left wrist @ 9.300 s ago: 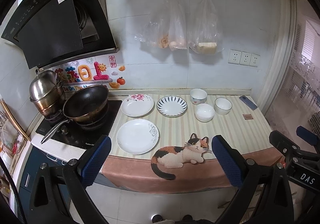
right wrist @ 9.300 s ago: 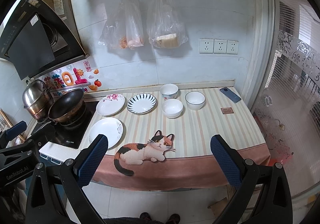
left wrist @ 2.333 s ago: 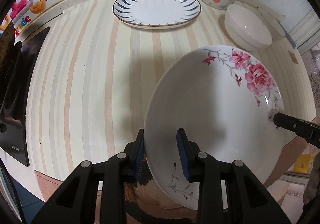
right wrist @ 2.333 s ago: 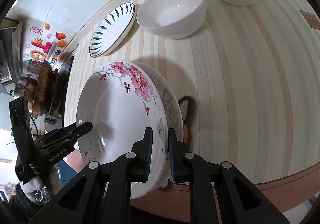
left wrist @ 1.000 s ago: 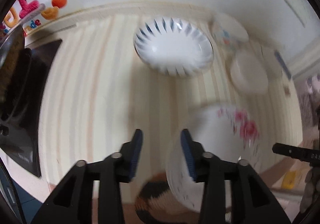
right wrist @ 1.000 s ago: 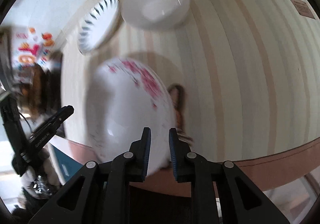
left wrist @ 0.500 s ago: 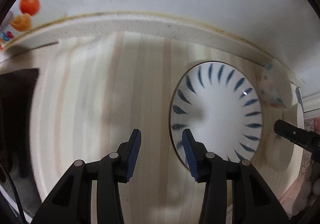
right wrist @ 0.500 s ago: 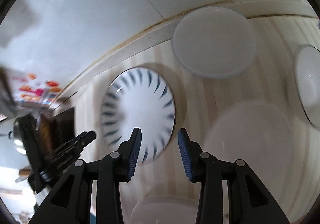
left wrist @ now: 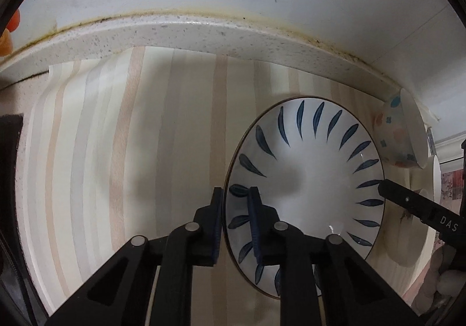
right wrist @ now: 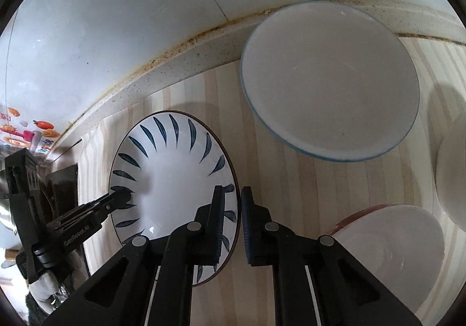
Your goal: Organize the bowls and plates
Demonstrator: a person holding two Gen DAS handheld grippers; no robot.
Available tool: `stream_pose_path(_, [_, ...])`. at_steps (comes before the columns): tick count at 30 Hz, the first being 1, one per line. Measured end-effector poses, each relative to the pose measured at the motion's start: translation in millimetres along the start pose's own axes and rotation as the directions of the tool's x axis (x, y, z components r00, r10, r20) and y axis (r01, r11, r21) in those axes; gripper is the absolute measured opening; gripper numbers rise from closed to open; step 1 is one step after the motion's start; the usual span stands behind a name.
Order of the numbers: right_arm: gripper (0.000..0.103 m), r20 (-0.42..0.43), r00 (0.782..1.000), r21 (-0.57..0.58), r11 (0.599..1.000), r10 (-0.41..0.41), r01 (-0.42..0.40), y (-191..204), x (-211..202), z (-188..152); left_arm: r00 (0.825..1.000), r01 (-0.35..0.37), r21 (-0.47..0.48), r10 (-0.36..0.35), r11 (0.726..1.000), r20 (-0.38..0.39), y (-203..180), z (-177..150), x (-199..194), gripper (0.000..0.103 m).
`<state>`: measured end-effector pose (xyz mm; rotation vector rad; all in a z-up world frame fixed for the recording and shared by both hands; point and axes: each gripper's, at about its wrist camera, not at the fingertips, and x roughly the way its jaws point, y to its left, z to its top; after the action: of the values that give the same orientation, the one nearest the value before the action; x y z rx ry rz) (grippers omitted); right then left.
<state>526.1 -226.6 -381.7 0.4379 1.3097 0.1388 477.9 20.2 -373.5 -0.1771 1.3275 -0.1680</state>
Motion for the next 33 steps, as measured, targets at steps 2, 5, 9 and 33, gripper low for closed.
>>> stream_pose_path(2, [0.013, -0.003, 1.000, -0.001, 1.000, 0.001, -0.001, -1, -2, -1, 1.000, -0.003, -0.004, 0.003, 1.000, 0.005, -1, 1, -3, 0.014])
stream_pose_path(5, [0.013, -0.004, 1.000, -0.003, 1.000, 0.009, -0.009, 0, -5, -2, 1.000, -0.007, 0.001, 0.007, 1.000, 0.018, -5, -3, -12, 0.014])
stream_pose_path(9, [0.013, 0.003, 1.000, -0.015, 1.000, 0.018, -0.018, 4, -17, -7, 0.999, -0.012, -0.002, 0.012, 1.000, 0.052, -10, -10, -32, 0.014])
stream_pose_path(33, [0.013, -0.032, 0.995, -0.126, 0.987, 0.096, -0.100, -22, -133, -155, 0.993, -0.002, -0.013, 0.003, 1.000, 0.116, -69, -164, -129, 0.014])
